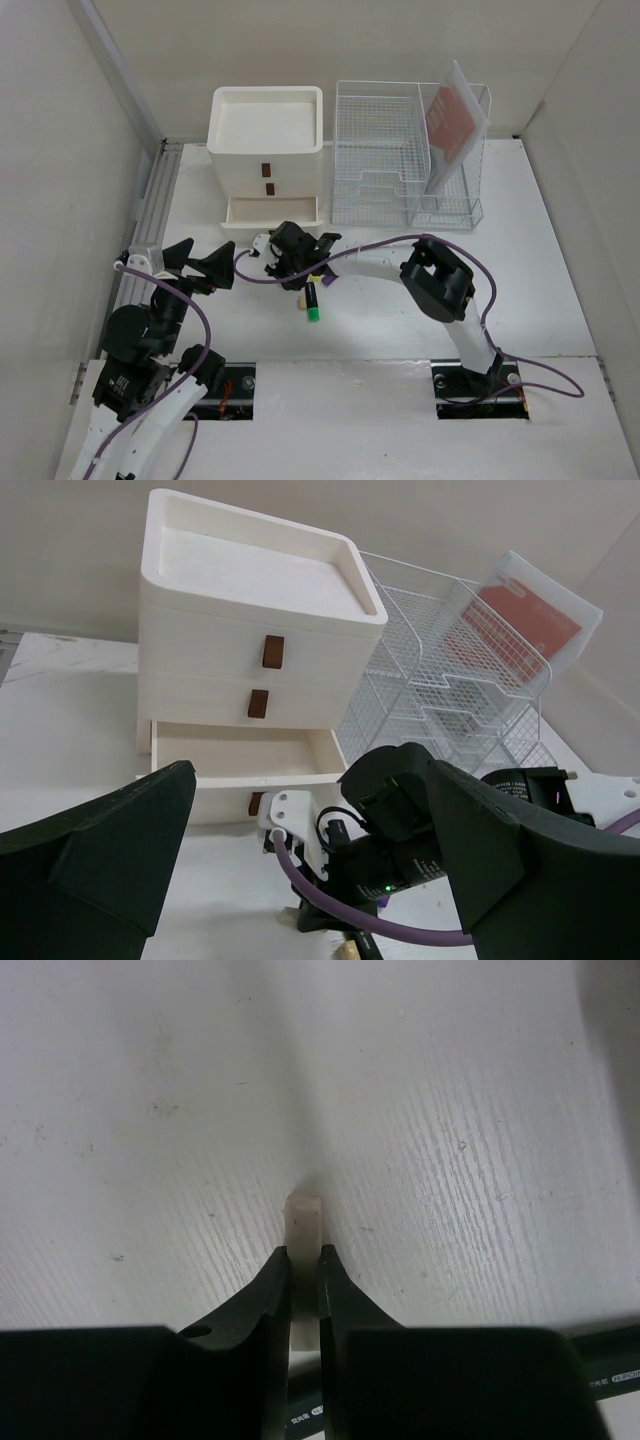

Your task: Organize the desk

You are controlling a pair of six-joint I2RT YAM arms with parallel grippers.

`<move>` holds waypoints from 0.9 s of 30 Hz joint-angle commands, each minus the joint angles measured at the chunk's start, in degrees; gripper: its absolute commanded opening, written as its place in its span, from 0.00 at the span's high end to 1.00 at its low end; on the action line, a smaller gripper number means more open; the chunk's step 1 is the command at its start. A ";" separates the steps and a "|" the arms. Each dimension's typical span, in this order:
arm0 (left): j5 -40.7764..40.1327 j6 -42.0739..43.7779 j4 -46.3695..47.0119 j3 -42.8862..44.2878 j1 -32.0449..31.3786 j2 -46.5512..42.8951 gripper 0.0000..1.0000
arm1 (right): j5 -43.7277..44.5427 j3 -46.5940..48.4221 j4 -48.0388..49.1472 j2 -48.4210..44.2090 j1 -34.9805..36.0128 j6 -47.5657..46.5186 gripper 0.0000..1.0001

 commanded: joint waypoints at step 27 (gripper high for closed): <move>-0.43 0.67 1.96 0.03 0.28 -1.50 0.00 | 32.11 24.81 1.91 1.44 -0.23 -18.72 1.00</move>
